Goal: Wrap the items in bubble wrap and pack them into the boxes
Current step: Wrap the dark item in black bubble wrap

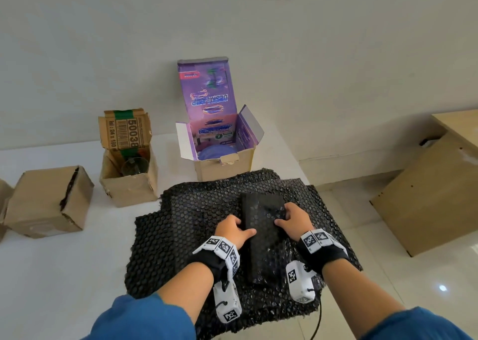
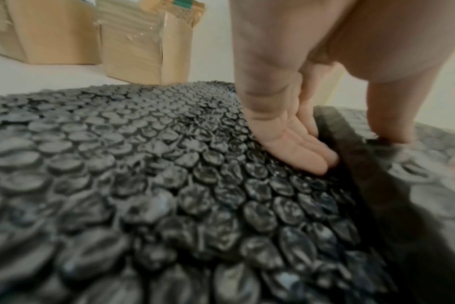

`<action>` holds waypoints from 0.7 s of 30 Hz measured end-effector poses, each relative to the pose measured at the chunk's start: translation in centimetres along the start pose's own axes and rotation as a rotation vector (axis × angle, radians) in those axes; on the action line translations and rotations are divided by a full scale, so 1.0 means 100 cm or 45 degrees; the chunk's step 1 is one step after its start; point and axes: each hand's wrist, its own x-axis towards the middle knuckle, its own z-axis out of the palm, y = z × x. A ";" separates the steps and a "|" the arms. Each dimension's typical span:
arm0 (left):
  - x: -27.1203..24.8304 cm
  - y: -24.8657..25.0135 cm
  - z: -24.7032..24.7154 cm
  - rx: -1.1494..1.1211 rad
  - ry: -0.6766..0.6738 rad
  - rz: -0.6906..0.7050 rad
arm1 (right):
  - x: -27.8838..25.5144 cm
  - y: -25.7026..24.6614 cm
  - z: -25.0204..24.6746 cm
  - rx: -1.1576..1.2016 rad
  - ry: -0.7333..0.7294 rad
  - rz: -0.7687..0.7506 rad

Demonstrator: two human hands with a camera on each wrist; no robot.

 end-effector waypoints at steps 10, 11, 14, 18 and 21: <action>-0.012 0.016 -0.051 -0.534 -0.142 0.166 | -0.015 -0.034 -0.016 -0.128 0.118 -0.579; -0.014 0.017 -0.061 -0.541 -0.142 0.221 | -0.017 -0.044 -0.017 -0.211 0.075 -0.697; -0.025 0.019 -0.095 -0.497 -0.106 0.404 | -0.018 -0.077 -0.013 -0.406 -0.043 -0.928; -0.038 0.012 -0.144 -0.499 -0.153 0.506 | -0.012 -0.119 0.001 -0.378 -0.114 -0.996; -0.041 -0.004 -0.175 -0.464 -0.028 0.535 | -0.009 -0.148 0.015 -0.156 -0.153 -1.118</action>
